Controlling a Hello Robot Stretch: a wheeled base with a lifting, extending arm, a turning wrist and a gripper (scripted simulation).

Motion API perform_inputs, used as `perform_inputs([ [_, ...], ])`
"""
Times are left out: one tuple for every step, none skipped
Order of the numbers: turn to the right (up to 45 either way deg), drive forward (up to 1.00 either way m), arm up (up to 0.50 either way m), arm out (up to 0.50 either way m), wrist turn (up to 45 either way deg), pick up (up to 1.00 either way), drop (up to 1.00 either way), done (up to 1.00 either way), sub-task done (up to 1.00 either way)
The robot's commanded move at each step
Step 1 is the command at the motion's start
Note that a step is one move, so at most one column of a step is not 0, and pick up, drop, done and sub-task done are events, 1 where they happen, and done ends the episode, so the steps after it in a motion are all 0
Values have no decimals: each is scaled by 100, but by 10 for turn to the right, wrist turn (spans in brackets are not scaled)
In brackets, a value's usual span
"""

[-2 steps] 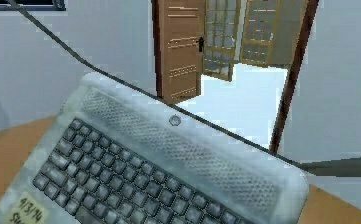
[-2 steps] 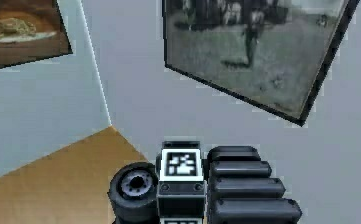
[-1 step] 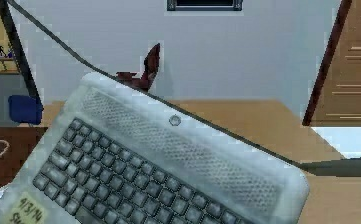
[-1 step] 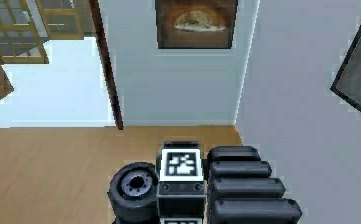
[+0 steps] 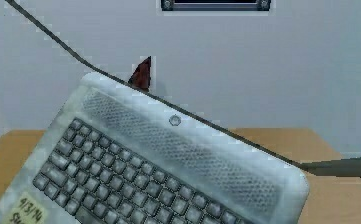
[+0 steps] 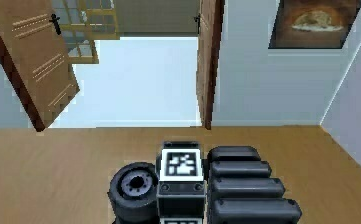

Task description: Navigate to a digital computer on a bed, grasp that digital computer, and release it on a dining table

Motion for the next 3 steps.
perform_inputs([
  [-60, 0, 0, 0, 0, 0, 0, 0, 0],
  [0, 10, 0, 0, 0, 0, 0, 0, 0],
  [450, 0, 0, 0, 0, 0, 0, 0, 0],
])
